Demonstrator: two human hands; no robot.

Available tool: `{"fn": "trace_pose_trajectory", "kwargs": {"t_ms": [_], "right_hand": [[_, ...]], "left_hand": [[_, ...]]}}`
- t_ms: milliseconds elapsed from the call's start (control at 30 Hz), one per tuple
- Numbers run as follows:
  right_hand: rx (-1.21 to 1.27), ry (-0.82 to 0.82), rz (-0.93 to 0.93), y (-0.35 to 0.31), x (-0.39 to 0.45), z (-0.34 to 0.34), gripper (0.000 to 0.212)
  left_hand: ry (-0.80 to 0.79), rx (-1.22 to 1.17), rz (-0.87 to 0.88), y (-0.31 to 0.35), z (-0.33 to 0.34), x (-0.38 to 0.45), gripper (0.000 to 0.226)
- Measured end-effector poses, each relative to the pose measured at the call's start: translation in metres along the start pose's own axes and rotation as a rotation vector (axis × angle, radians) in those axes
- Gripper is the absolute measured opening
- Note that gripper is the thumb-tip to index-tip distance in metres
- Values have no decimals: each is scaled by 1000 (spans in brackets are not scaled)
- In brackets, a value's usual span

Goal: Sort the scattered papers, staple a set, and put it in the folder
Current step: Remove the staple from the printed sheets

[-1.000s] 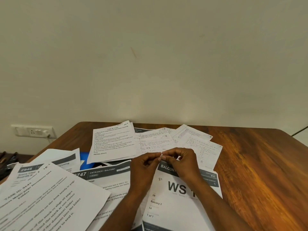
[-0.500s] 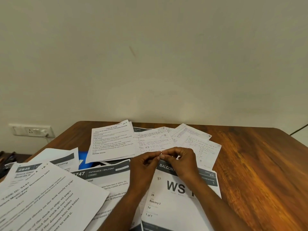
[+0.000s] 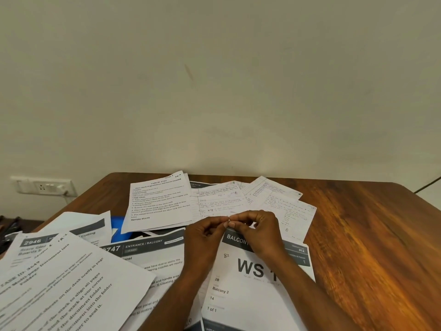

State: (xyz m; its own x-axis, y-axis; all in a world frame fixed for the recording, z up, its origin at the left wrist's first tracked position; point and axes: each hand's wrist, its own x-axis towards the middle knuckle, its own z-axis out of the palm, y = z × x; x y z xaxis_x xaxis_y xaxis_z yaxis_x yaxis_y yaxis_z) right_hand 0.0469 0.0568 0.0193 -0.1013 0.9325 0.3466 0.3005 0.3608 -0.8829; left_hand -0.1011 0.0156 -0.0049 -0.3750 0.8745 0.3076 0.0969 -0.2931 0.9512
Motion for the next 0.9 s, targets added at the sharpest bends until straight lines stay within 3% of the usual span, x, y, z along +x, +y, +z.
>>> {"fn": "trace_pose_trajectory", "kwargs": {"t_ms": [467,667,800,900], "right_hand": [[-39,-61,24,-11,0,-6,10],[-246,-226,149,-16,24,-53,16],[-284,-174,230,-7,35,-95,13],[-171,-128,304,2,37,-112,13]], "left_hand": [[-2,59,-33,-3,2,2,8],[229,59,-47,-5,-5,6,6],[303,68,-53,-6,-6,8,7],[321,89,-59,-7,-6,7,8]]}}
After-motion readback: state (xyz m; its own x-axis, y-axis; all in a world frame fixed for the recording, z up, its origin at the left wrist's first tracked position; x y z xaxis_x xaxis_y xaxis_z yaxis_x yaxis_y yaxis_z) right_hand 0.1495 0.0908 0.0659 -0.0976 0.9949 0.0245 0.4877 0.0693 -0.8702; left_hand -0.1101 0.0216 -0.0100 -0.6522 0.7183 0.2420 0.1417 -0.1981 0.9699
